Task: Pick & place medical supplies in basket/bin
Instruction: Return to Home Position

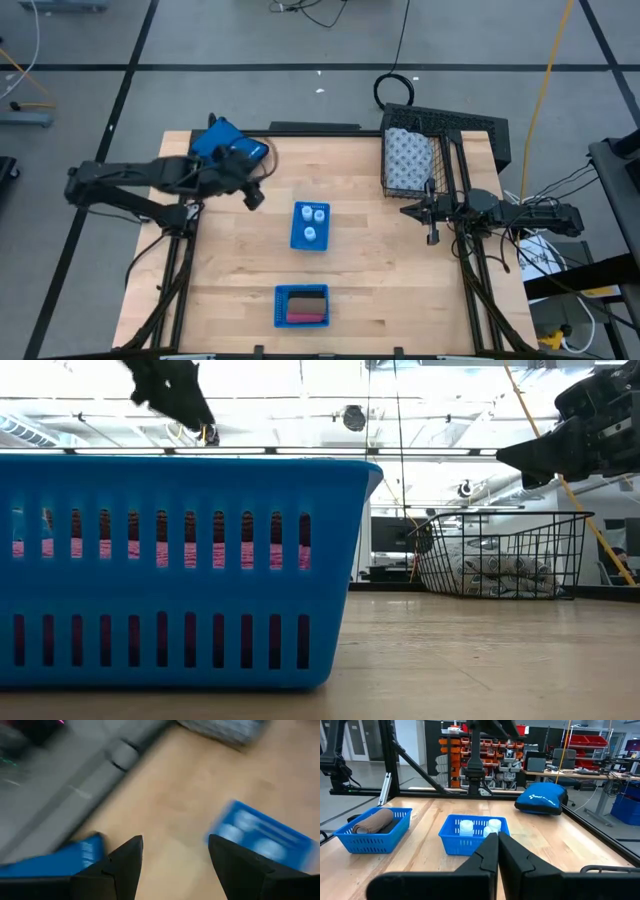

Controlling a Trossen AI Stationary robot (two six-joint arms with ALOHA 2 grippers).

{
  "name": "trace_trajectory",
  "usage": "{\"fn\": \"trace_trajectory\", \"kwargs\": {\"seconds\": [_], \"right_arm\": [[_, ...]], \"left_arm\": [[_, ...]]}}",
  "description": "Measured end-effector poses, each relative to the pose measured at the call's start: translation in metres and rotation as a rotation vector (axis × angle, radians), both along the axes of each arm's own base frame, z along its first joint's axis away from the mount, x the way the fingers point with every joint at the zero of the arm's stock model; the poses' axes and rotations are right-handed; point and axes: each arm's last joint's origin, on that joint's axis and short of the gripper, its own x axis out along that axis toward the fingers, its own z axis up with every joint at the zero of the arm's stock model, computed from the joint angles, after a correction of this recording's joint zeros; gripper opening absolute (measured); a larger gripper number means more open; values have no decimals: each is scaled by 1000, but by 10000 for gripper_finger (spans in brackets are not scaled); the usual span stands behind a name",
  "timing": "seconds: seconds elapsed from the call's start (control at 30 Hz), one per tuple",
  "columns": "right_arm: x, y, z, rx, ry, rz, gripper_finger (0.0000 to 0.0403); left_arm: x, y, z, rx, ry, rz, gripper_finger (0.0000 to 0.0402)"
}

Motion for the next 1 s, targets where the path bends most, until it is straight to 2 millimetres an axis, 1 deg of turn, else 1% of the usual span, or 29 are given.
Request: {"fn": "trace_trajectory", "kwargs": {"seconds": [0.07, 0.1, 0.17, 0.2, 0.27, 0.33, 0.37, 0.43, 0.53, 0.6, 0.73, 0.87, 1.0], "right_arm": [[0, 0, 0, 1, 0, 0, 0], [0, 0, 0, 0, 0, 0, 0], [0, 0, 0, -1, 0, 0, 0], [0, 0, 0, 0, 0, 0, 0], [0, 0, 0, 1, 0, 0, 0], [0, 0, 0, 0, 0, 0, 0], [0, 0, 0, -1, 0, 0, 0], [0, 0, 0, 1, 0, 0, 0], [0, 0, 0, 0, 0, 0, 0], [0, 0, 0, 0, 0, 0, 0], [0, 0, 0, 1, 0, 0, 0], [0, 0, 0, 0, 0, 0, 0], [0, 0, 0, 1, 0, 0, 0]], "left_arm": [[-12, -3, -13, 96, -53, 62, 234], [-16, -3, -23, 121, -98, 80, 234], [-17, -4, -45, 113, -253, 79, 235], [-17, -5, -56, 100, -335, 50, 234], [-17, -7, -76, 89, -479, -64, 234], [-20, -10, -91, 90, -541, -189, 234], [-25, -10, -95, 90, -553, -213, 235], [-40, -8, -94, 102, -591, -197, 234], [-69, -2, -83, 149, -658, -136, 234], [-87, -1, -77, 185, -724, -136, 235], [-113, 0, -81, 256, -830, -189, 235], [-125, -1, -97, 267, -931, -220, 234], [-126, -3, -116, 269, -1019, -278, 234]]}}
